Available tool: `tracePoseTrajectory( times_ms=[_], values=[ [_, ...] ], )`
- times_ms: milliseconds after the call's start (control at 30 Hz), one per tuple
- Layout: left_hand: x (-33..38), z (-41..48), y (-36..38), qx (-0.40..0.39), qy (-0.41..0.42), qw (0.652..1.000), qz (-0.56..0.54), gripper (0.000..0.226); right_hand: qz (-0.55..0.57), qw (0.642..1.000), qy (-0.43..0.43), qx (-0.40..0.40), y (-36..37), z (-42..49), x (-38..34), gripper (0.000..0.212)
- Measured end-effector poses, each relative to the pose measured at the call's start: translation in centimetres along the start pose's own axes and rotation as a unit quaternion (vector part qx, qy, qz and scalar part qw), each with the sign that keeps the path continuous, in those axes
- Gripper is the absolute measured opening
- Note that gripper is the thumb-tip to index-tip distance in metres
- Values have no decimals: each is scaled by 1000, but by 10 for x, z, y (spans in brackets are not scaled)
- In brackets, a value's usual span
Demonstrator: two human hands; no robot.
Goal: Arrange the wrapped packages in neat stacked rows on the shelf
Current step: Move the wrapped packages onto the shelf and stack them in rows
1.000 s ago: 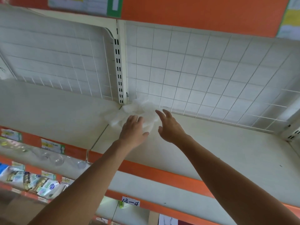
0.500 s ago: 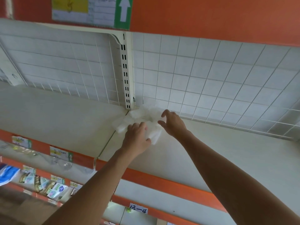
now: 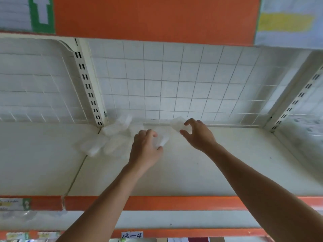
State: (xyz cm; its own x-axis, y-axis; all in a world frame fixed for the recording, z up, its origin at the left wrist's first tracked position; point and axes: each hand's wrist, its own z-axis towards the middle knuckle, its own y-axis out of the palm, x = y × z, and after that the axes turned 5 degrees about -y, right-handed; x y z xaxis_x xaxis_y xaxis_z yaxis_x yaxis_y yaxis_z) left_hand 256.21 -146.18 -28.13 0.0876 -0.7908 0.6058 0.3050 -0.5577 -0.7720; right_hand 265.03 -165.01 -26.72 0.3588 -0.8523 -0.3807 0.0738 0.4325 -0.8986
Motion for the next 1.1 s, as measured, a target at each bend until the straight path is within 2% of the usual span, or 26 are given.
tracePoseTrajectory(
  times_ms=[133, 467, 800, 1100],
  values=[
    [48, 7, 36, -37, 40, 998, -14, 37, -21, 998, 52, 31, -37, -31, 52, 40],
    [204, -28, 133, -63, 135, 988, -35, 42, -69, 987, 94, 107, -137, -121, 197, 39],
    [391, -92, 234, -72, 170, 981, -62, 49, -68, 977, 123, 157, -255, -226, 373, 43],
    [486, -101, 294, -123, 197, 972, -21, 53, -61, 972, 150, 168, -296, -266, 463, 43]
  ],
)
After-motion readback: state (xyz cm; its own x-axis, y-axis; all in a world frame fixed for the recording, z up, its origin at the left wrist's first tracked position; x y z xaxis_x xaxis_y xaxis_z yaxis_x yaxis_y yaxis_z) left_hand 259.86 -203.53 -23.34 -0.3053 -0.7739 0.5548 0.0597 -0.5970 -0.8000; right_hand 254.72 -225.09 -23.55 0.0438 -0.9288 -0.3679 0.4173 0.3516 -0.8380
